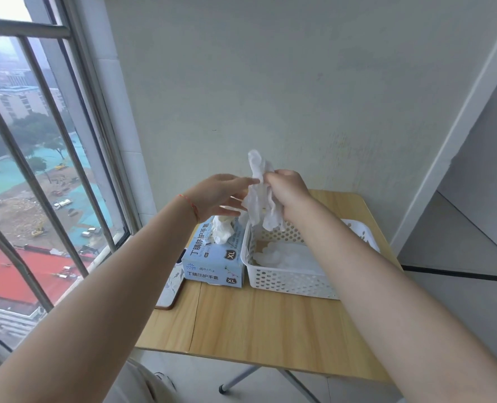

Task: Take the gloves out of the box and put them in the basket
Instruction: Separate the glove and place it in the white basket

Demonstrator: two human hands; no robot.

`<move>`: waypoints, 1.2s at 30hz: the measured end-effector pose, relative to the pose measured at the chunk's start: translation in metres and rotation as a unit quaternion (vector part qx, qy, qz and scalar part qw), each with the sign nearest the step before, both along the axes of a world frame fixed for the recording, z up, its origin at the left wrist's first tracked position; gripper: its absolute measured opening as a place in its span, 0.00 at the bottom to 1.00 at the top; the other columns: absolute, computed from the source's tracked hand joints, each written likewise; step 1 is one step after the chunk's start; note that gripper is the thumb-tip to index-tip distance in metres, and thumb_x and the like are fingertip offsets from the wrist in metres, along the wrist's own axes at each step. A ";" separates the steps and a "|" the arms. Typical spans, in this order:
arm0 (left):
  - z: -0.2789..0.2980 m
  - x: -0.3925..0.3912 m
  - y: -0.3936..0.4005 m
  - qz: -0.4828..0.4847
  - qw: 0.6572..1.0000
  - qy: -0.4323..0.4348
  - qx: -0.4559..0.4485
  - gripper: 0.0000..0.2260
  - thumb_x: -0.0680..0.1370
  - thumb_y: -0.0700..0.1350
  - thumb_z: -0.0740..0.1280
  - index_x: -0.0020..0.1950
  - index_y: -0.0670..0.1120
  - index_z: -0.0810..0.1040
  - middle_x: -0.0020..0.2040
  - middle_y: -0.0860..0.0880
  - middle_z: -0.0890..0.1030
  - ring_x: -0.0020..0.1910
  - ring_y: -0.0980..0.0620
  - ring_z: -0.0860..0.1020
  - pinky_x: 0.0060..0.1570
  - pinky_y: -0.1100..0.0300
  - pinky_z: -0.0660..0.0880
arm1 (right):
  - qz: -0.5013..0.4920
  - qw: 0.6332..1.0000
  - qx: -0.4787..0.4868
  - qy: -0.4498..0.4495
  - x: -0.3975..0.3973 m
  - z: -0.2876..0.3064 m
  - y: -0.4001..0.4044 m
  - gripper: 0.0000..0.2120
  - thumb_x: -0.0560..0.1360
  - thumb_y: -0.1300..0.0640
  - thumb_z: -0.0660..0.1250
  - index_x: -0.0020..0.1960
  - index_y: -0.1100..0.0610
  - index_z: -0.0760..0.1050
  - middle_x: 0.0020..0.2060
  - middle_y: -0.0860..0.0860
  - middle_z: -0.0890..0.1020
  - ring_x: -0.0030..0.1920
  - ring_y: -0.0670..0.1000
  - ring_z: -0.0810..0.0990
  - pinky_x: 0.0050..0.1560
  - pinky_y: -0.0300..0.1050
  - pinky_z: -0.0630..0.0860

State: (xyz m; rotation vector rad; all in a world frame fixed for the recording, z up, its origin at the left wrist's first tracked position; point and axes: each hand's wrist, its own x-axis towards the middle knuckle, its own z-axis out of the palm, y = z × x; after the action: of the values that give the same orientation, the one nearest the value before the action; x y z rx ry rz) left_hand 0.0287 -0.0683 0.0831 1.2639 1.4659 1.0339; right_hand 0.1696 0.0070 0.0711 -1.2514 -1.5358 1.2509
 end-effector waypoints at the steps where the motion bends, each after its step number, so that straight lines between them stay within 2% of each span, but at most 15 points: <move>1: -0.001 -0.001 -0.001 -0.012 1.000 0.000 -0.009 0.15 0.77 0.55 0.69 0.54 0.43 0.79 0.43 0.48 0.81 0.42 0.50 0.82 0.56 0.49 0.78 | -0.014 1.000 0.002 -0.017 0.001 -0.001 0.000 0.05 0.72 0.58 0.61 0.39 0.57 0.73 0.37 0.56 0.77 0.38 0.54 0.76 0.40 0.46 0.69; 4: -0.001 -0.002 -0.003 -0.049 0.997 -0.037 -0.037 0.21 0.73 0.64 0.65 0.50 0.47 0.79 0.43 0.48 0.83 0.47 0.48 0.84 0.57 0.49 0.78 | -0.038 0.998 0.005 -0.046 0.004 -0.001 0.002 0.05 0.73 0.57 0.61 0.40 0.57 0.74 0.37 0.56 0.76 0.38 0.54 0.76 0.40 0.45 0.68; 6: 0.000 0.001 -0.006 -0.059 0.998 0.017 -0.024 0.22 0.74 0.65 0.66 0.52 0.46 0.80 0.46 0.48 0.83 0.49 0.47 0.84 0.56 0.50 0.79 | -0.046 0.997 -0.005 -0.058 0.005 0.001 0.002 0.09 0.75 0.54 0.62 0.42 0.59 0.75 0.37 0.55 0.79 0.38 0.54 0.78 0.39 0.43 0.70; 8: -0.001 0.006 -0.006 -0.031 0.996 0.077 -0.006 0.20 0.76 0.59 0.69 0.56 0.43 0.79 0.51 0.46 0.82 0.48 0.47 0.85 0.57 0.48 0.80 | -0.057 0.996 -0.007 -0.072 0.006 0.002 0.001 0.08 0.75 0.55 0.63 0.39 0.58 0.73 0.34 0.53 0.77 0.37 0.54 0.77 0.36 0.41 0.69; 10: -0.002 0.007 -0.004 0.011 0.997 0.070 0.004 0.16 0.78 0.51 0.69 0.58 0.40 0.78 0.54 0.43 0.81 0.46 0.44 0.85 0.56 0.46 0.80 | -0.065 0.994 -0.003 -0.082 0.006 0.002 0.001 0.07 0.72 0.57 0.65 0.38 0.58 0.69 0.33 0.52 0.73 0.36 0.53 0.74 0.32 0.39 0.66; 12: -0.002 0.007 -0.005 0.034 0.998 0.051 0.011 0.10 0.78 0.44 0.67 0.54 0.38 0.79 0.52 0.41 0.82 0.44 0.43 0.86 0.54 0.45 0.81 | -0.065 0.994 -0.001 -0.084 0.008 0.003 0.000 0.12 0.72 0.56 0.68 0.36 0.57 0.66 0.33 0.51 0.72 0.36 0.53 0.73 0.30 0.40 0.63; 15: -0.001 0.005 -0.007 0.044 0.998 0.048 0.016 0.06 0.78 0.40 0.65 0.50 0.39 0.78 0.45 0.45 0.81 0.40 0.48 0.85 0.51 0.48 0.82 | -0.057 0.995 -0.012 -0.075 0.011 0.005 -0.001 0.13 0.72 0.56 0.68 0.35 0.57 0.64 0.32 0.51 0.70 0.33 0.52 0.71 0.31 0.40 0.63; 19: 0.007 0.004 -0.009 0.067 0.994 -0.078 0.029 0.05 0.78 0.40 0.63 0.44 0.41 0.76 0.38 0.46 0.77 0.32 0.51 0.80 0.39 0.57 0.80 | -0.027 0.993 -0.022 -0.116 0.015 0.010 -0.006 0.08 0.71 0.57 0.68 0.43 0.59 0.71 0.36 0.52 0.72 0.36 0.52 0.73 0.33 0.40 0.65; 22: 0.012 0.003 -0.008 0.093 0.982 -0.152 0.056 0.07 0.79 0.38 0.61 0.42 0.40 0.75 0.36 0.44 0.76 0.28 0.51 0.78 0.31 0.62 0.77 | -0.012 0.989 0.016 -0.147 0.015 0.012 -0.010 0.11 0.71 0.56 0.68 0.50 0.58 0.69 0.39 0.51 0.71 0.34 0.49 0.69 0.30 0.41 0.64; 25: 0.013 0.007 -0.007 0.117 0.979 -0.151 0.078 0.06 0.79 0.35 0.63 0.43 0.41 0.74 0.35 0.44 0.77 0.27 0.52 0.80 0.30 0.62 0.79 | 0.026 0.993 0.086 -0.077 0.013 0.023 -0.018 0.08 0.73 0.52 0.66 0.46 0.56 0.71 0.40 0.50 0.74 0.39 0.50 0.72 0.38 0.43 0.68; 27: 0.012 0.011 -0.006 0.120 0.979 -0.140 0.083 0.04 0.79 0.35 0.65 0.45 0.41 0.76 0.37 0.43 0.79 0.29 0.51 0.81 0.32 0.61 0.80 | 0.110 0.989 0.074 -0.070 0.012 0.032 -0.026 0.14 0.74 0.45 0.69 0.47 0.56 0.74 0.42 0.51 0.80 0.43 0.50 0.77 0.44 0.44 0.73; 29: 0.010 0.014 -0.007 0.114 0.983 -0.118 0.081 0.03 0.78 0.35 0.65 0.49 0.40 0.78 0.39 0.42 0.81 0.31 0.50 0.83 0.35 0.60 0.81 | 0.168 0.979 0.056 -0.102 0.013 0.034 -0.030 0.21 0.70 0.41 0.73 0.52 0.56 0.75 0.48 0.52 0.82 0.48 0.50 0.81 0.51 0.46 0.76; 31: 0.008 0.015 -0.008 0.114 0.983 -0.125 0.072 0.04 0.78 0.35 0.65 0.50 0.37 0.79 0.40 0.41 0.82 0.32 0.49 0.83 0.36 0.59 0.82 | 0.192 0.971 0.055 -0.130 0.018 0.033 -0.030 0.22 0.67 0.47 0.77 0.55 0.56 0.74 0.51 0.52 0.82 0.51 0.50 0.81 0.52 0.47 0.76; 33: 0.007 0.015 -0.010 0.095 0.985 -0.135 0.059 0.03 0.78 0.36 0.66 0.49 0.37 0.79 0.40 0.40 0.83 0.33 0.48 0.83 0.38 0.57 0.83 | 0.217 0.961 0.051 -0.163 0.024 0.032 -0.028 0.21 0.68 0.55 0.77 0.58 0.56 0.73 0.50 0.52 0.80 0.50 0.50 0.80 0.48 0.46 0.76; 36: 0.007 0.018 -0.010 0.079 0.990 -0.109 0.035 0.05 0.78 0.35 0.64 0.49 0.39 0.80 0.40 0.42 0.82 0.35 0.47 0.83 0.39 0.57 0.82 | 0.190 0.960 0.049 -0.201 0.028 0.028 -0.024 0.12 0.73 0.57 0.72 0.54 0.57 0.76 0.47 0.53 0.81 0.48 0.53 0.82 0.50 0.49 0.79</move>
State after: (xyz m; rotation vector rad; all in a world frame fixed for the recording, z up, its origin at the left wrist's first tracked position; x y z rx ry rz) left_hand 0.0471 -0.0784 0.0900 1.0590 1.3872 1.2971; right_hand 0.1973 -0.0174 0.0988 -1.2328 -2.1877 1.1780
